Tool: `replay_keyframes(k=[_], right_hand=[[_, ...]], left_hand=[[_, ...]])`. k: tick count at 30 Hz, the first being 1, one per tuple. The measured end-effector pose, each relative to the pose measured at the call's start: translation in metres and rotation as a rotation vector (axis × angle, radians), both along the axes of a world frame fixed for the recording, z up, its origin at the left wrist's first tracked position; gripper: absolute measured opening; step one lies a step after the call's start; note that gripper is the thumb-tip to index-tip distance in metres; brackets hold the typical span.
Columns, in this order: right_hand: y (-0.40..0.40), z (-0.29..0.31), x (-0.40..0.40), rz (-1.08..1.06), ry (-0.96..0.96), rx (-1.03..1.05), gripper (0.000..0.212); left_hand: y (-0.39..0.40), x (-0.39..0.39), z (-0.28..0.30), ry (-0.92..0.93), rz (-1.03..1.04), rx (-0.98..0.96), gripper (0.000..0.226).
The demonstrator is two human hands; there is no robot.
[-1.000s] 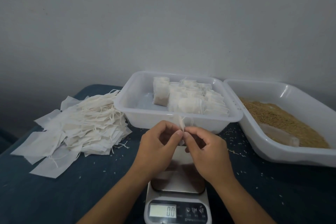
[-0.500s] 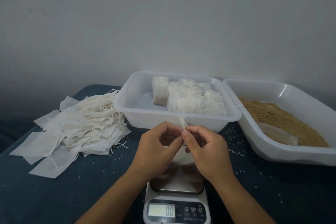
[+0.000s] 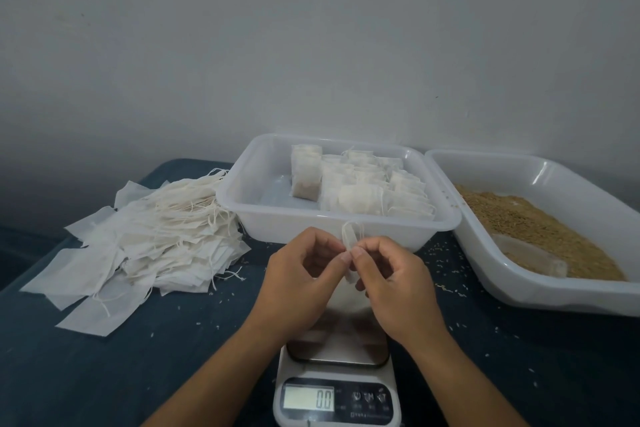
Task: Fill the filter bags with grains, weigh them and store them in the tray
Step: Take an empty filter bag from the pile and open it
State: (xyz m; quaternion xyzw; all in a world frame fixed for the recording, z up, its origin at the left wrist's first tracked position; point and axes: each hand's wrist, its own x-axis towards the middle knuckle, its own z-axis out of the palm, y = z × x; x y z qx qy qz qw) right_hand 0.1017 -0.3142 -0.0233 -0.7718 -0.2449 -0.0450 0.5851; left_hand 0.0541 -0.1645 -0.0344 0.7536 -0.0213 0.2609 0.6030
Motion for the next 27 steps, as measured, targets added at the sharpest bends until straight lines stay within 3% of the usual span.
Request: replay_keyframes(k=[8, 13, 22, 27], right_hand=[[-0.0017, 0.0025, 0.0018, 0.063, 0.185, 0.155, 0.019], [-0.0008, 0.002, 0.0007, 0.051, 0.192, 0.154, 0.017], [-0.0042, -0.0025, 0.0035, -0.152, -0.021, -0.071, 0.015], [-0.005, 0.0006, -0.0005, -0.188, -0.375, -0.161, 0.007]], left_hand=[[0.0013, -0.0023, -0.0003, -0.025, -0.026, 0.037, 0.017], [0.0018, -0.0001, -0.0029, -0.012, 0.021, 0.04, 0.024], [0.0059, 0.0033, -0.0058, -0.07, 0.303, 0.129, 0.015], [0.008, 0.0022, -0.0071, -0.136, 0.372, 0.288, 0.02]])
